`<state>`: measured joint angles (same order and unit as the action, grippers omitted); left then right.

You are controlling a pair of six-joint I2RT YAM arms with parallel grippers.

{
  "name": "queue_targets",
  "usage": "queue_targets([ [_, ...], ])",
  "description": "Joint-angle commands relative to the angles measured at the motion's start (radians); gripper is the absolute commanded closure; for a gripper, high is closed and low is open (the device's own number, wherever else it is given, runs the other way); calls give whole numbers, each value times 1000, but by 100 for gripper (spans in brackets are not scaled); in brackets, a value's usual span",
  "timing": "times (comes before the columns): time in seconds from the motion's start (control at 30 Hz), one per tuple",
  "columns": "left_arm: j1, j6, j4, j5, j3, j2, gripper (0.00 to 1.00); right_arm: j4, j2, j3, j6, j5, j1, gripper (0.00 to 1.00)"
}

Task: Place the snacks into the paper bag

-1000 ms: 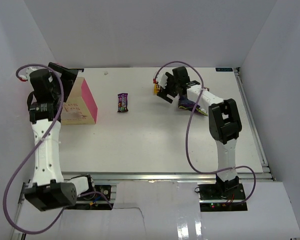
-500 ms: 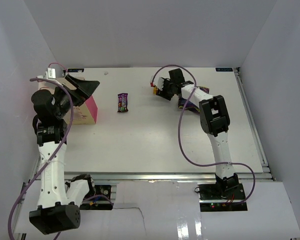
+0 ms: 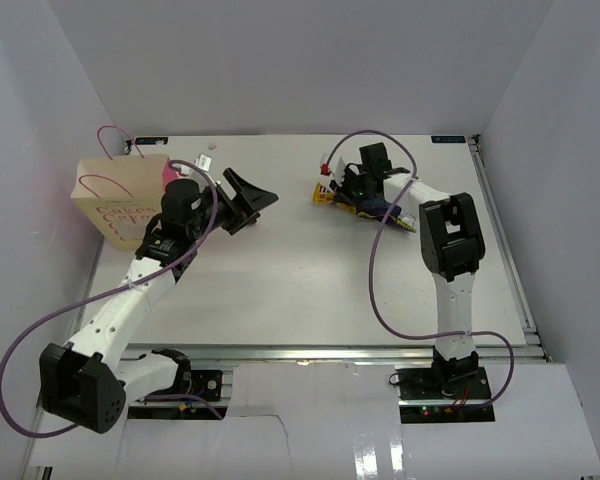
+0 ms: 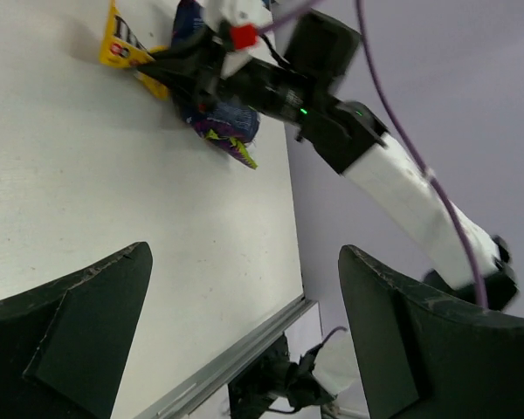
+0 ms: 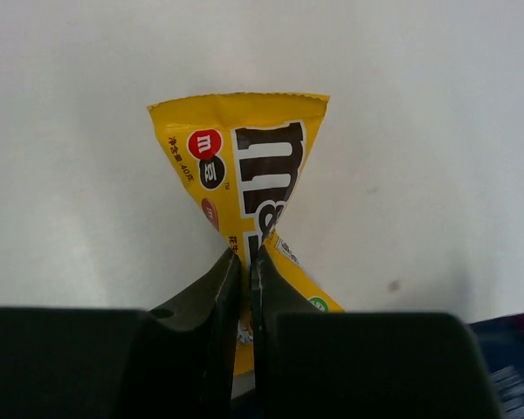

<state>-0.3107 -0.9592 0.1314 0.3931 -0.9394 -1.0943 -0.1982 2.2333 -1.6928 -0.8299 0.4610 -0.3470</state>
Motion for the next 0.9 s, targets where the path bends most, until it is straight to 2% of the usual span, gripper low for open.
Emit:
queue_targets([
  [0.0,-56,-59,-91,-135,54,-62,2,-41,-184,149,133,243,8,90],
  [0.1,-96,-78,-174,-161,76,-152,2,0,-355,322,274,346,8,92],
  [0.23,-136,-93,-236,-155,48,-278,2,94,-496,505,391,412,6,92],
  [0.4,-188,-92,-246,-131,-30,-409,2,125,-618,623,437,436,-7,92],
  [0.57,-217,-99,-245,-111,-79,-472,5,143,-666,656,472,438,-24,92],
  [0.77,-228,-110,-240,-62,-68,-484,16,151,-669,633,497,421,-35,92],
  [0.87,-231,-116,-230,-42,-62,-492,34,155,-669,619,503,418,-37,92],
])
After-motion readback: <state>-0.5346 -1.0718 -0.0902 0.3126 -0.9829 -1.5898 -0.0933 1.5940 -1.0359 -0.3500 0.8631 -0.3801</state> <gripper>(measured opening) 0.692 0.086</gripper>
